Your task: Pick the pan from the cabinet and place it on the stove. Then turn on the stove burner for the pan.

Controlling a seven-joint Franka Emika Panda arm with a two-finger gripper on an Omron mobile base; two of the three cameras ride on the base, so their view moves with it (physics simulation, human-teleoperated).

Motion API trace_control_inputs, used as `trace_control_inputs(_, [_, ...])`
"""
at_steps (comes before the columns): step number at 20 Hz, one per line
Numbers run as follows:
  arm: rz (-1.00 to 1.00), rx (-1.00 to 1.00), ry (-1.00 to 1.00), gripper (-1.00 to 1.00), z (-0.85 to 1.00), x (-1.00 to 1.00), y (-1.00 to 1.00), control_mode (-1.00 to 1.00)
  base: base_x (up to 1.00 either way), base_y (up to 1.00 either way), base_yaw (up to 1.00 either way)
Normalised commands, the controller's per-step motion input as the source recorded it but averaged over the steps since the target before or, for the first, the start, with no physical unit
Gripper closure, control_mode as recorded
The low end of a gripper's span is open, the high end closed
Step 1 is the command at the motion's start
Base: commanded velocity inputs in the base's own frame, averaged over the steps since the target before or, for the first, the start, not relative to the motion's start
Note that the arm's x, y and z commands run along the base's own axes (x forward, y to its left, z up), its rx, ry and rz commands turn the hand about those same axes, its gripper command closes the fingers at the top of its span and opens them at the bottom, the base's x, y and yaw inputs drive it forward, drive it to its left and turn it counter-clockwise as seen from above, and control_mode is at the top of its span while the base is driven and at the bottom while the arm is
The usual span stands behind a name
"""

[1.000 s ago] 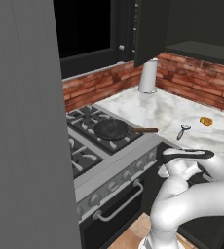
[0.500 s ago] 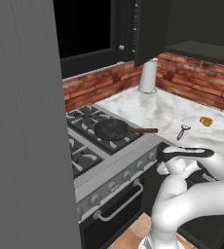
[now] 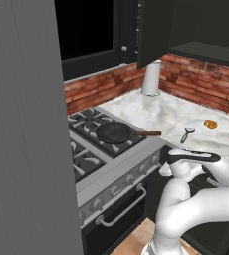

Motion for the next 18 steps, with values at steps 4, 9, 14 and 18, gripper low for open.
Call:
trace_control_inputs(4, [0.0,0.03,0.0,-1.0,-0.17,0.12,0.02,-1.0,0.0,0.0,0.0])
trace_control_inputs(9, [0.0,0.01,0.0,-1.0,-0.17,0.12,0.03,-1.0,0.0,0.0,0.0])
trace_control_inputs(14, [0.0,0.0,0.0,-1.0,-0.18,0.16,0.06,-1.0,0.0,0.0,0.0])
trace_control_inputs(18, [0.0,0.01,0.0,-1.0,-0.19,0.16,0.02,-1.0,0.0,0.0,0.0])
